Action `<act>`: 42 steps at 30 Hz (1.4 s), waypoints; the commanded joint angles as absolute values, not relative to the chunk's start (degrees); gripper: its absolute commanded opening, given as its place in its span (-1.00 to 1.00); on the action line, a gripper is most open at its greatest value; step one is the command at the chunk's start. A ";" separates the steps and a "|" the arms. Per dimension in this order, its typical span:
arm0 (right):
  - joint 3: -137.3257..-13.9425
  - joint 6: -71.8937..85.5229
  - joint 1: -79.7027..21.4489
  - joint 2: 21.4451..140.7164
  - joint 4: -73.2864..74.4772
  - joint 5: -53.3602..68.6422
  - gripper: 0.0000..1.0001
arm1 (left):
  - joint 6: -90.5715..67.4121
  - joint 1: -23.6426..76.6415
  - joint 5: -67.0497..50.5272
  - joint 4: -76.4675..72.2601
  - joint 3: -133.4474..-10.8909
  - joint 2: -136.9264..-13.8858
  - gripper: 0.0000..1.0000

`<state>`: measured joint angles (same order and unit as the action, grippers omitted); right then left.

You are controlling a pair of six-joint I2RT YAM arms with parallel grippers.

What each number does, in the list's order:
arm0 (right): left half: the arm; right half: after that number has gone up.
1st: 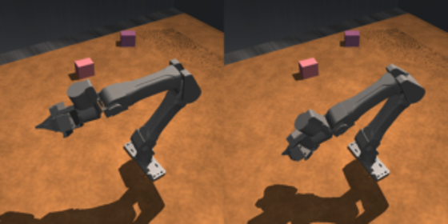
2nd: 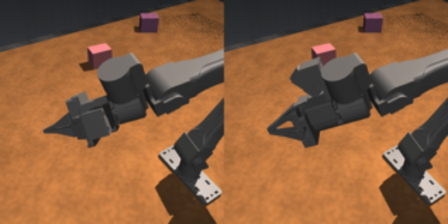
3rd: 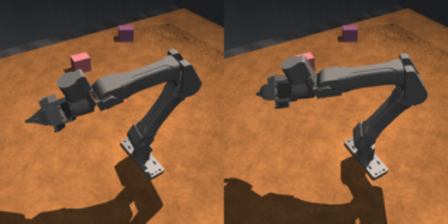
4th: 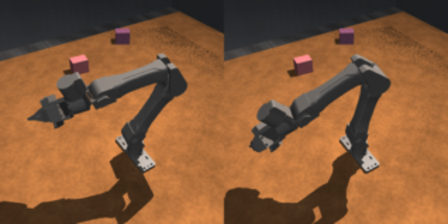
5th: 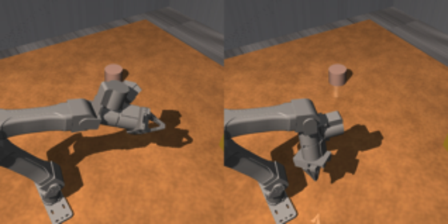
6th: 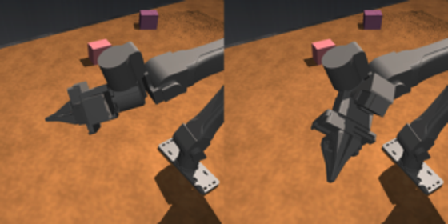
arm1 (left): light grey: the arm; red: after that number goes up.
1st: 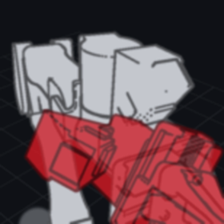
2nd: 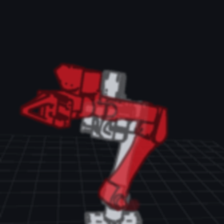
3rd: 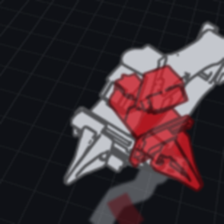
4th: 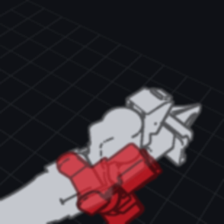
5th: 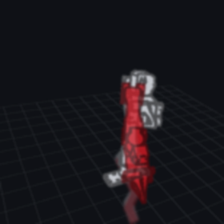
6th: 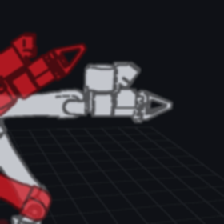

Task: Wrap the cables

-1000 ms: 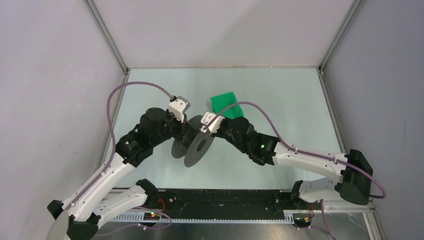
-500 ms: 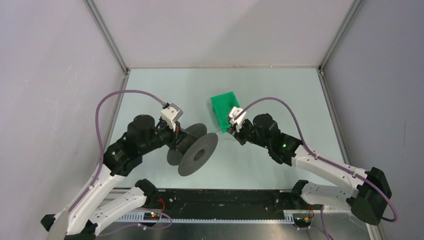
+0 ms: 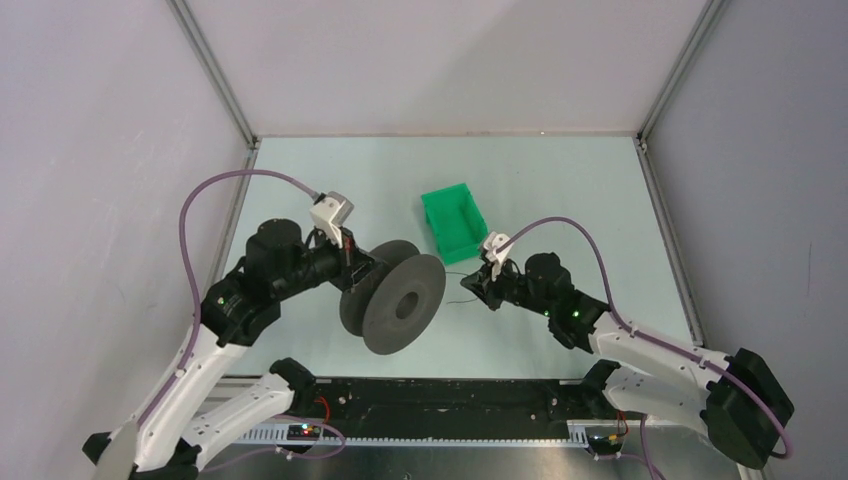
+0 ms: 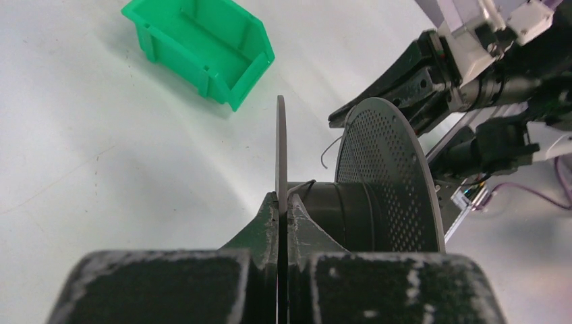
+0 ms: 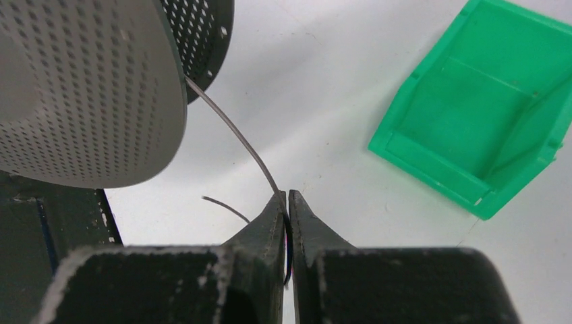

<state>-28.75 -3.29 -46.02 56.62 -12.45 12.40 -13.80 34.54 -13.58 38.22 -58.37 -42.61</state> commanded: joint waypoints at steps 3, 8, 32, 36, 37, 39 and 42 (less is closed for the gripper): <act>-24.11 4.58 -44.68 55.35 -24.60 16.68 -0.86 | -25.20 28.64 -20.25 27.39 -59.42 -41.77 -1.00; -22.57 8.67 -45.00 57.03 -30.37 17.71 -0.88 | -31.73 25.32 -23.30 20.96 -56.68 -40.74 -1.00; -20.13 29.83 -54.86 65.38 -59.15 7.69 -0.88 | -53.11 20.94 -12.04 -4.26 -42.10 -34.01 -1.00; -20.13 31.58 -57.02 67.48 -62.30 3.69 -0.88 | -54.11 20.97 -9.31 -4.61 -41.09 -32.62 -1.00; -20.19 32.59 -57.45 67.93 -62.83 2.75 -0.88 | -54.31 20.93 -9.09 -4.69 -41.03 -32.52 -1.00; -20.22 34.33 -57.98 69.68 -65.40 1.57 -0.88 | -55.12 20.96 -8.23 -5.44 -40.21 -32.03 -1.00; -20.28 37.00 -58.68 71.46 -68.26 0.20 -0.85 | -56.72 20.94 -5.68 -7.09 -37.73 -30.36 -1.00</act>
